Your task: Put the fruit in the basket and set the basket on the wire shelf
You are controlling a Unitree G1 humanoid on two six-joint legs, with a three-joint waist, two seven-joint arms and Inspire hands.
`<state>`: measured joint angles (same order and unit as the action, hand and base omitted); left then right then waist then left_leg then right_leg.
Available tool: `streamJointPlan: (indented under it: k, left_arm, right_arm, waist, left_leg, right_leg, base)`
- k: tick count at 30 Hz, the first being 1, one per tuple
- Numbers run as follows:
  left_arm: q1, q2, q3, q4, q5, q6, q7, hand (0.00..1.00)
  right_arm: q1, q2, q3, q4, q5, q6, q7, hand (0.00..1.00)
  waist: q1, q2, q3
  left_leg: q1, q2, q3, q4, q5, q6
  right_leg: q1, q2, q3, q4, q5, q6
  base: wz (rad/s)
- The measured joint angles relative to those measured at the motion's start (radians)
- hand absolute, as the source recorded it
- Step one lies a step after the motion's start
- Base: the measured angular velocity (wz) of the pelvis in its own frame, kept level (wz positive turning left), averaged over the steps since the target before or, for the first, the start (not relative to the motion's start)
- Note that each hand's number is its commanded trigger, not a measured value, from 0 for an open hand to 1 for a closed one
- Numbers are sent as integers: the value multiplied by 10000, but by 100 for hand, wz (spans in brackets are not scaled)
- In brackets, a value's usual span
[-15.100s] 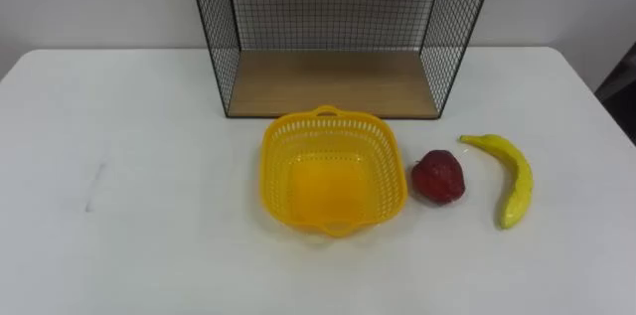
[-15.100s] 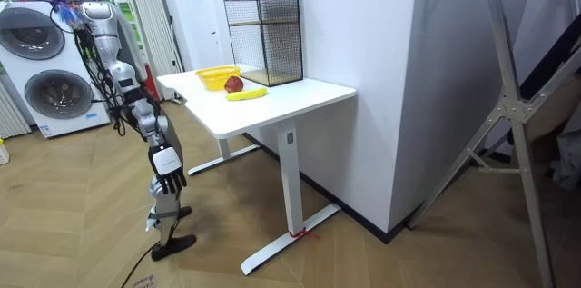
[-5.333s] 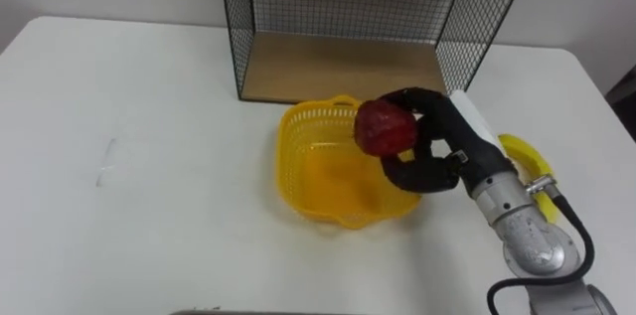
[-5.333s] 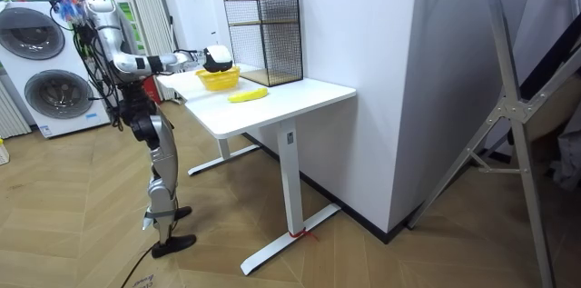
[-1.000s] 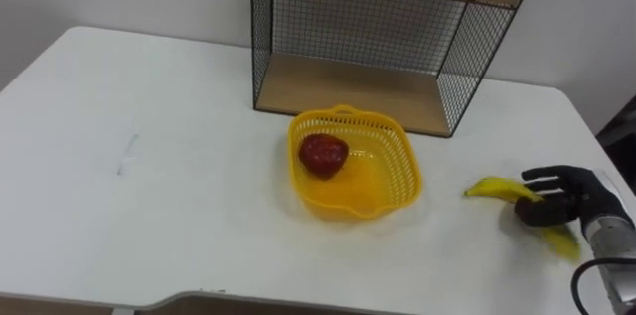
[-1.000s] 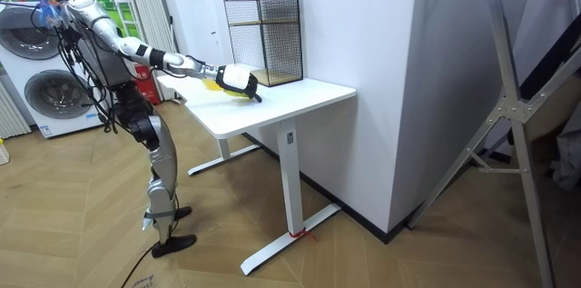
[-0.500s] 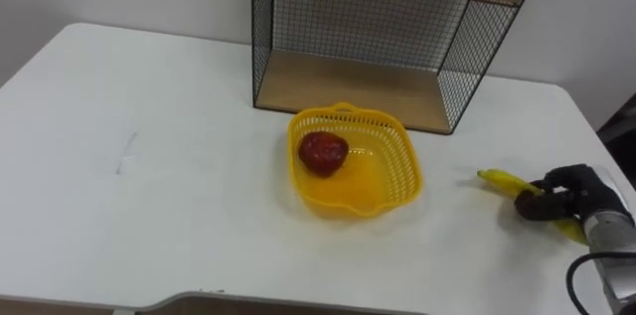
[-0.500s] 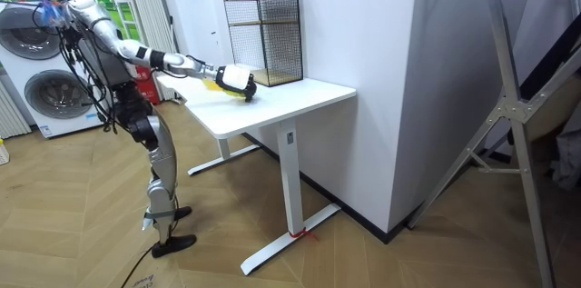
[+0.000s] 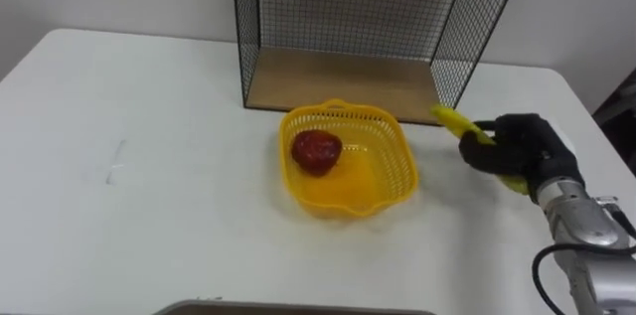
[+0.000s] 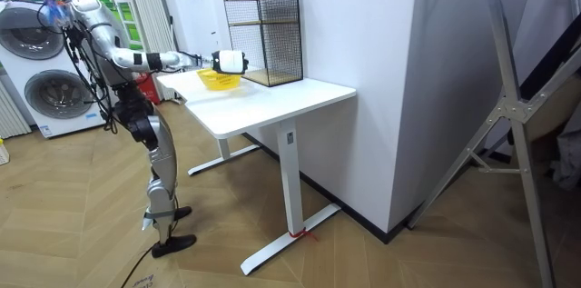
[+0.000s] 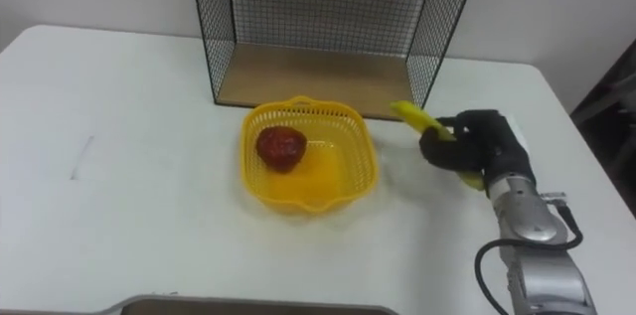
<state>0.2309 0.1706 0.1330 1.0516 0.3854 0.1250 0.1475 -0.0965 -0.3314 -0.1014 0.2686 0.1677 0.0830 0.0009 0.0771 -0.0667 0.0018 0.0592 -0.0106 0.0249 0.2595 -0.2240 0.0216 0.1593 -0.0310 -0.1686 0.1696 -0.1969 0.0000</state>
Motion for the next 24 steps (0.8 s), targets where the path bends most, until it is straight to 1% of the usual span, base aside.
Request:
streamJointPlan:
  k: [2,3,5,7,8,11,13,14,16,17,19,20,24]
  left_arm:
    - [76,-29,-160,-106,1,20,27,0]
    - [128,-64,-205,-196,9,25,29,0]
    - [208,-83,-203,-203,10,25,28,0]
    - [381,-83,-239,-204,11,25,16,0]
    - [425,-83,-260,-203,11,25,7,0]
    - [496,-91,-340,-186,11,44,-46,0]
    - [466,-90,-337,-110,6,36,-108,0]
    - [468,-88,-336,-106,7,36,-125,0]
    - [457,-71,-353,-102,-6,36,-136,0]
    - [453,-71,-361,-101,-8,36,-135,0]
    - [417,-73,-381,-100,-17,33,-128,0]
    - [403,-73,-380,-101,-13,31,-125,0]
    - [297,-73,-381,-111,6,-7,-16,0]
  right_arm:
    - [0,71,9,-289,270,-6,-204,100]
    - [1,89,14,-454,371,-2,-329,100]
    - [-1,94,10,-778,586,-2,-479,100]
    - [-1,159,13,-1235,652,-4,-656,100]
    - [-1,162,12,-1334,681,-9,-702,100]
    - [1,164,2,-1652,657,-68,-870,100]
    - [1,170,5,-2097,563,-69,-844,100]
    - [0,169,4,-2217,557,-77,-843,100]
    - [0,169,20,-2475,549,-150,-836,100]
    - [0,168,32,-2482,558,-172,-833,100]
    - [0,169,131,-2583,577,-172,-798,100]
    - [0,169,176,-2663,548,-171,-775,100]
    - [-1,163,632,-3542,155,-175,-537,100]
  waist:
    - [-2,80,-18]
    - [-18,114,-40]
    - [-81,209,-48]
    - [-199,324,-124]
    - [-212,331,-130]
    - [-293,299,-118]
    - [-382,207,-70]
    - [-395,179,-57]
    - [-413,59,-30]
    - [-408,43,-28]
    - [-397,-48,-73]
    - [-393,-60,-82]
    - [-382,4,-101]
  left_leg:
    - [-19,-1,0,-18,0,1]
    - [-20,-4,1,-54,-3,5]
    - [-28,-8,-3,-109,-2,7]
    - [-1,-9,-10,-169,4,6]
    - [16,-9,-9,-190,8,5]
    - [25,-5,-10,-219,24,1]
    - [20,-11,-6,-221,27,3]
    - [23,-14,-5,-222,27,4]
    - [32,-16,3,-224,27,6]
    - [31,-16,3,-226,27,6]
    - [-2,-12,-3,-223,25,8]
    - [-22,-10,7,-222,25,8]
    - [-139,2,87,-217,29,11]
  right_leg:
    - [-22,-2,-3,4,8,11]
    - [-23,-9,-18,4,10,15]
    - [-35,-14,-30,-2,11,16]
    - [-25,-14,-54,-9,10,16]
    - [-17,-14,-56,-10,10,16]
    - [-9,-16,-93,-19,10,17]
    - [-10,-21,-77,-25,9,18]
    - [-10,-22,-64,-27,9,18]
    - [-17,-19,5,-27,8,19]
    - [-25,-19,5,-27,9,19]
    - [-78,-18,10,-12,9,18]
    - [-104,-17,11,0,9,18]
    - [-244,-13,38,18,25,17]
  base:
    - [0]
    - [0]
    - [0]
    - [0]
    - [0]
    - [0]
    - [0]
    - [-4]
    - [-3]
    - [0]
    - [-3]
    - [-4]
    - [-3]
